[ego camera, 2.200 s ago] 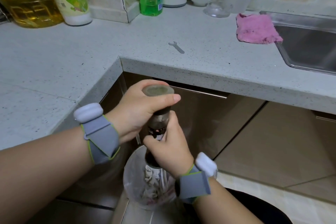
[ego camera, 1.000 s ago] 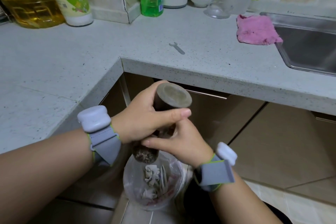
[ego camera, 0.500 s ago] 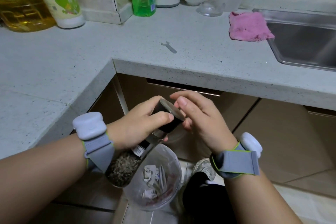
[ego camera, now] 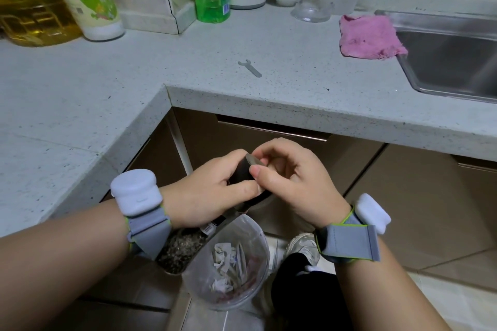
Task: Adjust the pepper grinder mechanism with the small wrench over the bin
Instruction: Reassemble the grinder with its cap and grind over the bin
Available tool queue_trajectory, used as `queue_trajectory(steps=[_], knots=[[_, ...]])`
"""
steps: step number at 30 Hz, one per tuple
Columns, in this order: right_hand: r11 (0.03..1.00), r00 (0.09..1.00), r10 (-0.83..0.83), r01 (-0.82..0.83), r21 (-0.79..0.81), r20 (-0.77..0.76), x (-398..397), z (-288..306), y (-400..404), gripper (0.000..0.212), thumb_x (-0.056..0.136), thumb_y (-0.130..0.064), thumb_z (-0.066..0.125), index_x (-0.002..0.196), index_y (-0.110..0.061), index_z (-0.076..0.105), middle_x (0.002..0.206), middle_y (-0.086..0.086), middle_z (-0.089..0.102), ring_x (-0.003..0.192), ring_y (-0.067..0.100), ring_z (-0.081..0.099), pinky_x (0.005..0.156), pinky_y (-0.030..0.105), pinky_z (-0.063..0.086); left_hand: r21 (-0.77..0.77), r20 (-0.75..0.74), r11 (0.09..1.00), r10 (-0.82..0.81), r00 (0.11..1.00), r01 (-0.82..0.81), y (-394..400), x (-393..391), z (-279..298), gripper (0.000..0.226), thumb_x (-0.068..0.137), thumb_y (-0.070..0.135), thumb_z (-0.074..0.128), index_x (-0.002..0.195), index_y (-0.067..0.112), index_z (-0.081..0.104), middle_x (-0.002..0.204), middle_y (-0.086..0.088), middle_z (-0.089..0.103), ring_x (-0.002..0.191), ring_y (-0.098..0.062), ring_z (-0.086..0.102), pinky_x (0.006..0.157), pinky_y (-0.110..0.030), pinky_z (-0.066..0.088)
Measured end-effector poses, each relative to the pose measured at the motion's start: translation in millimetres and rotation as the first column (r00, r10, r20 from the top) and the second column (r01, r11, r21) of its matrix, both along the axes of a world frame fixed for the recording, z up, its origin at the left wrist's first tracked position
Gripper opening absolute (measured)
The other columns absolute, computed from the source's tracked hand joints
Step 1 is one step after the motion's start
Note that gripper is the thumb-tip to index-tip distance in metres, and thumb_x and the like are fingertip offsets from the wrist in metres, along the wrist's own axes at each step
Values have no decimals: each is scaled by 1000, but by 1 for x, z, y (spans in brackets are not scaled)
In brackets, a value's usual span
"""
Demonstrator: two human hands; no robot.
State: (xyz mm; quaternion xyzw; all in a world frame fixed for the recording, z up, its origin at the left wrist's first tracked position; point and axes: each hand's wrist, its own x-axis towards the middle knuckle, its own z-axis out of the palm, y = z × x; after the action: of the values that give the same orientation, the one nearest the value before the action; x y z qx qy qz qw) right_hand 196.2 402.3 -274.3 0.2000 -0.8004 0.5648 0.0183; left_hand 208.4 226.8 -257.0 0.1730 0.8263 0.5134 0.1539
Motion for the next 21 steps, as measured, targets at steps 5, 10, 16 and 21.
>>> queue_trajectory(steps=[5,10,16,21], knots=[[999,992,3,2,42,-125,4,2,-5,28,80,-34,59,99,-14,67,89,5,59,87,15,56,77,27,45,-32,-88,999,3,996,-6,0,-1,2,57,73,48,56,107,2,55,103,-24,63,98,-40,59,86,-59,46],[998,979,2,12,67,-203,6,4,-9,36,81,-36,51,105,-13,66,90,8,58,89,16,55,78,28,46,-53,-143,999,-9,990,1,0,0,5,59,73,48,54,112,3,55,103,-19,65,96,-34,62,83,-56,47],[996,985,14,1,89,-171,5,3,-9,31,82,-36,49,101,-15,63,91,4,58,89,18,55,78,36,46,-93,-165,996,-15,986,-1,-1,-1,4,60,72,50,51,108,3,56,100,-20,65,92,-35,61,80,-56,47],[994,989,48,-34,100,-140,4,1,-7,29,84,-36,46,102,-18,60,94,3,58,91,16,54,79,35,45,-95,-161,995,-43,986,28,0,-1,2,63,74,54,48,111,3,56,103,-21,64,95,-36,61,82,-57,47]])
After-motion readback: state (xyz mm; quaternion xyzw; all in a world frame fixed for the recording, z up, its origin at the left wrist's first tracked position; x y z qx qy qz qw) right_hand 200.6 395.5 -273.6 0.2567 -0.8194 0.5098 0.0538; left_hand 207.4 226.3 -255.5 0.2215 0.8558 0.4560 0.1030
